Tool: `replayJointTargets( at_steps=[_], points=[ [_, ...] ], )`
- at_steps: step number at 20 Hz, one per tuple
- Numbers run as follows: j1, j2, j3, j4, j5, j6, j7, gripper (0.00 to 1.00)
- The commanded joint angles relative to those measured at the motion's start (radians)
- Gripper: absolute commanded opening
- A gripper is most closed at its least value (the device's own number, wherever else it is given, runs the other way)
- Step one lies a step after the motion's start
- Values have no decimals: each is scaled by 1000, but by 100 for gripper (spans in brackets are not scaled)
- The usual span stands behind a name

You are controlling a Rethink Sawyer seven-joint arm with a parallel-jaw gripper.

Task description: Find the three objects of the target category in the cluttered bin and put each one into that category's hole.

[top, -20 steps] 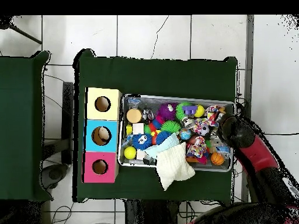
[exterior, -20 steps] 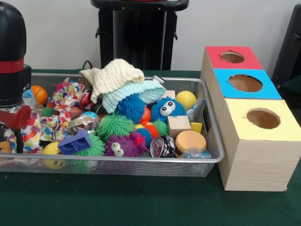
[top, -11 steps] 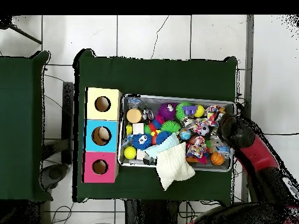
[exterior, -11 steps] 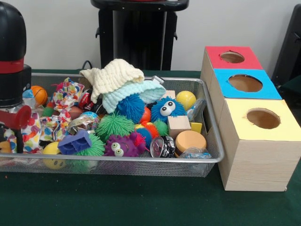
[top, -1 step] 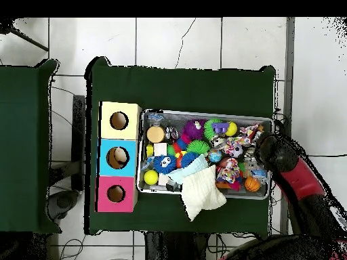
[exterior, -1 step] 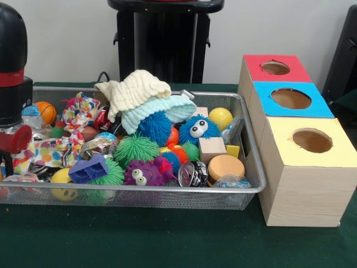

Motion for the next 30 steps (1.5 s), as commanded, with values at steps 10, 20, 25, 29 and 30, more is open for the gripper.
replayJointTargets(
  at_steps=[10,20,25,29,30],
  points=[
    [-1,123,-12,32,-32,20,162,0],
    [46,107,-67,37,1,61,203,0],
    [71,84,-98,61,16,87,223,0],
    [77,50,-100,97,20,72,233,0],
    [81,26,-102,110,5,70,219,0]
  ],
)
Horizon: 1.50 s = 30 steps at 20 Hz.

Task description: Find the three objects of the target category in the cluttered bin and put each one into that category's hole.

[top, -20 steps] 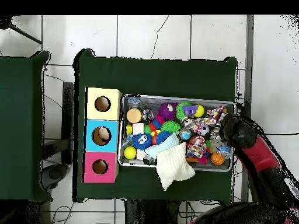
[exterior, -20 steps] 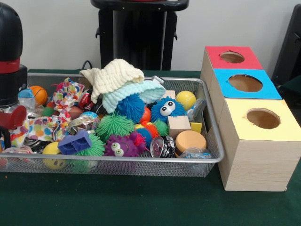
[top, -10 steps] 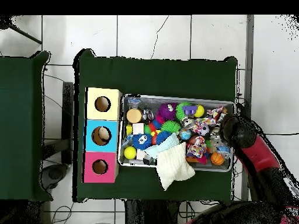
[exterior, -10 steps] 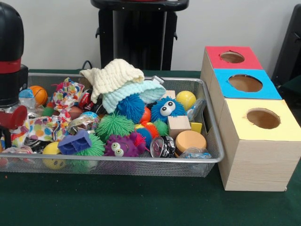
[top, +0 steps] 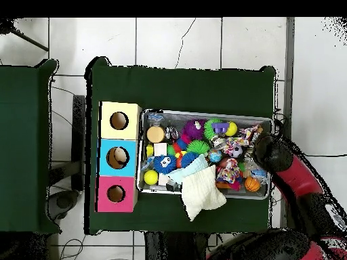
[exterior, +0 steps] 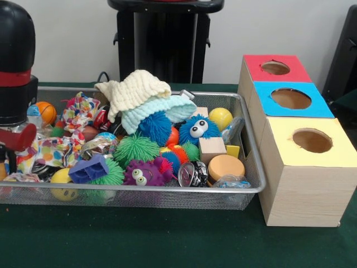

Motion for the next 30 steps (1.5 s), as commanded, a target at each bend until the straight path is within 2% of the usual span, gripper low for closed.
replayJointTargets(
  at_steps=[1,4,9,14,20,30],
  points=[
    [25,8,-37,122,-10,76,207,0],
    [35,-28,-42,149,11,106,228,0],
    [41,-95,-34,190,3,146,201,0],
    [113,-167,-95,188,7,253,201,0],
    [115,-238,-60,279,36,249,231,0],
    [199,-278,-74,336,106,228,321,0]
  ],
)
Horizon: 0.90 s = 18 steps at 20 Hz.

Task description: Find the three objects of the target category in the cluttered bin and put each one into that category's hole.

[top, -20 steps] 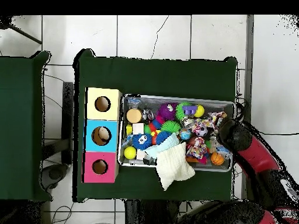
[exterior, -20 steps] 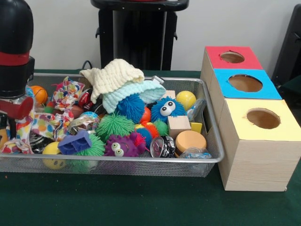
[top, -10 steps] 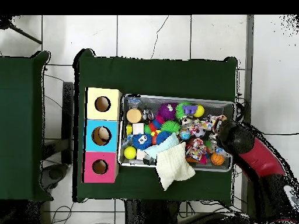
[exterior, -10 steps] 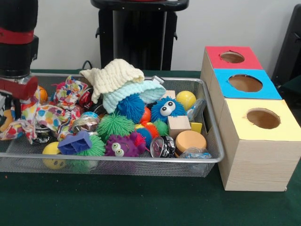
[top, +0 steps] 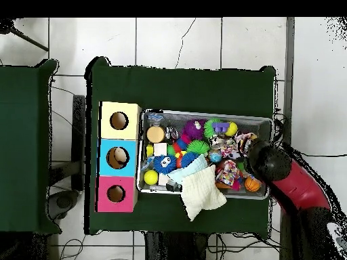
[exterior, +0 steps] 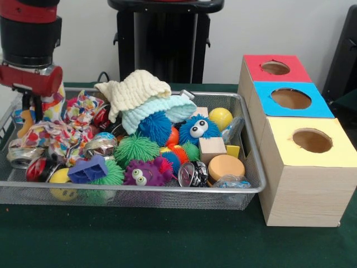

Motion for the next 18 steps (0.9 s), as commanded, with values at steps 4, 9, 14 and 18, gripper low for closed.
replayJointTargets(
  at_steps=[4,9,14,18],
  points=[
    [102,-49,16,170,114,89,338,0],
    [112,-22,14,163,143,58,327,0],
    [131,25,8,152,163,0,329,0],
    [166,45,-14,151,183,-24,350,0]
  ],
)
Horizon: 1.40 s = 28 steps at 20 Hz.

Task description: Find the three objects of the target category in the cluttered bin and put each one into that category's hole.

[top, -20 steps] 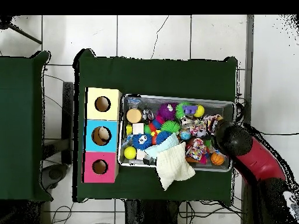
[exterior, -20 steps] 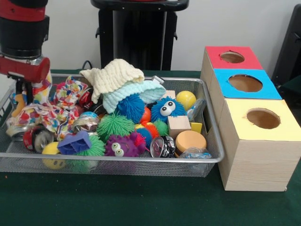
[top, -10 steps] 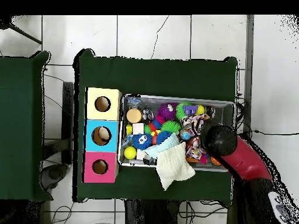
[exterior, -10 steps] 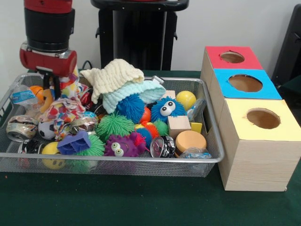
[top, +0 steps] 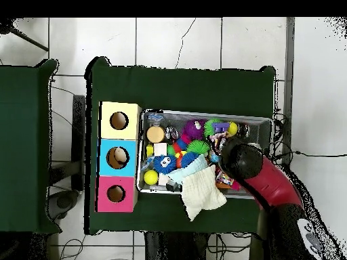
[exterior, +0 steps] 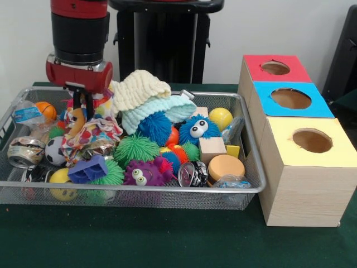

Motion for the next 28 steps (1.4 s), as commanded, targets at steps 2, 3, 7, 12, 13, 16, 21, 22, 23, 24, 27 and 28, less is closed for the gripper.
replayJointTargets(
  at_steps=[2,3,7,12,13,16,21,22,23,24,27,28],
  points=[
    [86,91,-33,54,94,-29,374,0],
    [109,103,-50,44,106,-30,388,0],
    [192,122,-114,25,152,-12,437,0],
    [263,133,-155,23,198,-11,495,0],
    [271,135,-157,27,202,-17,502,0],
    [280,135,-156,29,204,-22,511,0],
    [264,126,-138,43,186,-37,517,0],
    [261,125,-135,44,183,-39,519,0],
    [253,124,-127,47,178,-46,518,0],
    [244,125,-118,51,173,-57,515,0],
    [212,128,-86,66,159,-98,502,0],
    [203,129,-78,69,155,-109,498,0]
  ],
)
